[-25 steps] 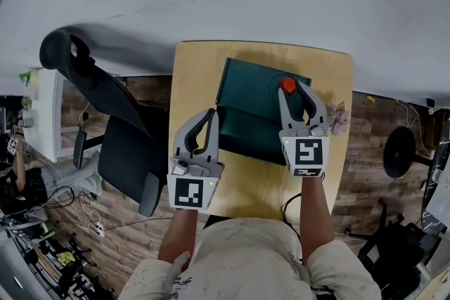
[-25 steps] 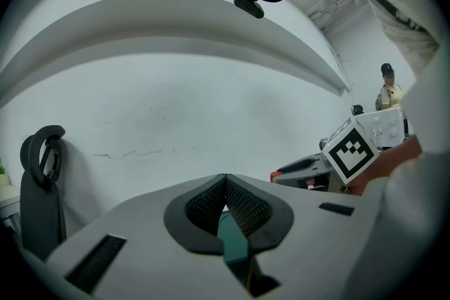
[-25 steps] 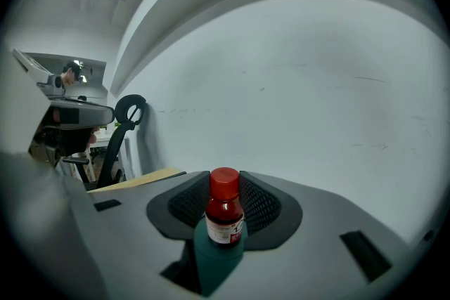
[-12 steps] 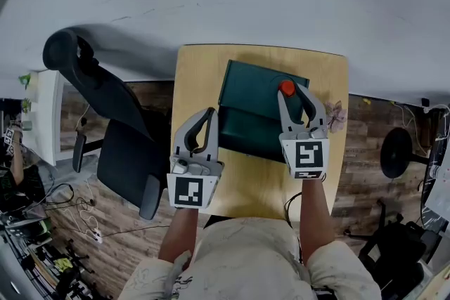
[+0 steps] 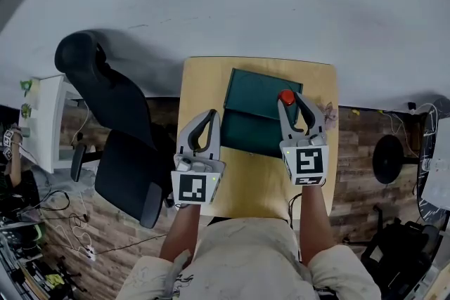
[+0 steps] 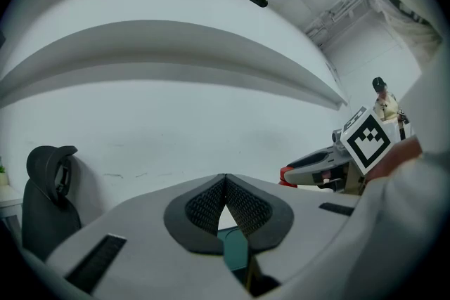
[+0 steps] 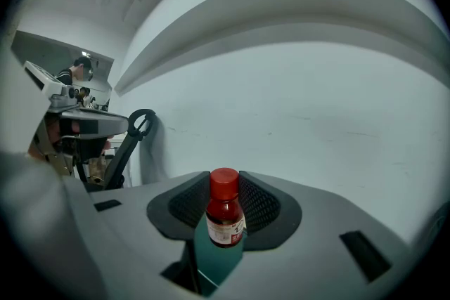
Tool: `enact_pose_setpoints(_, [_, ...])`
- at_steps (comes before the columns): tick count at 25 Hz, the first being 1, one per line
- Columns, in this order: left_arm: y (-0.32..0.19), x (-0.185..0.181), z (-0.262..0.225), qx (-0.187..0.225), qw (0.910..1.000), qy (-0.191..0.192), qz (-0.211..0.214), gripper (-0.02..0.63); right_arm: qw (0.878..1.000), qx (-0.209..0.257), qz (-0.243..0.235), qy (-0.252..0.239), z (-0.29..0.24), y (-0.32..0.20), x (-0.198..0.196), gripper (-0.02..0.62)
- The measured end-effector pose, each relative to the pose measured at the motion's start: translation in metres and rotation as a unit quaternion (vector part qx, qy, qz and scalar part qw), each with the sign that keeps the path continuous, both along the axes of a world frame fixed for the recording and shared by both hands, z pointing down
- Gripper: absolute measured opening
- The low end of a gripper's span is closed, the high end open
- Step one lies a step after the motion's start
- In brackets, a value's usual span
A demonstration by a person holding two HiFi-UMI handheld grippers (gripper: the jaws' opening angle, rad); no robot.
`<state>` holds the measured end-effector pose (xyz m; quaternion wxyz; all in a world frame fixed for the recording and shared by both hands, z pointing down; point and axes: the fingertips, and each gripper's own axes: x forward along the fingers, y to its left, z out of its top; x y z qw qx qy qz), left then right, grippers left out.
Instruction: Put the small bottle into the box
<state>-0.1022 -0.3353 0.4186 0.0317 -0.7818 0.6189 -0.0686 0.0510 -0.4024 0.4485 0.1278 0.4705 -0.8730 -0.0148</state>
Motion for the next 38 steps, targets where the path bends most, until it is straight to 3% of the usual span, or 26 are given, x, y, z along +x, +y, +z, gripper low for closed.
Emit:
enact_pose_setpoints(7, [0.013,-0.001,-0.017,0.022,0.9995,0.011,0.019,0.007,1.000,0.014,0.009,0.006,-0.019,0.027,-0.002,0.138])
enact_pose_setpoints(17, [0.023,-0.006,-0.018,0.018,0.9994,0.013,0.028,0.007,1.000,0.010,0.010,0.005,-0.020,0.041,-0.010,0.138])
enact_pose_setpoints(38, [0.036,-0.023,0.034,-0.027,0.9994,0.020,0.002,0.007,0.995,-0.091,-0.028,0.003,0.067,0.063,-0.038,0.138])
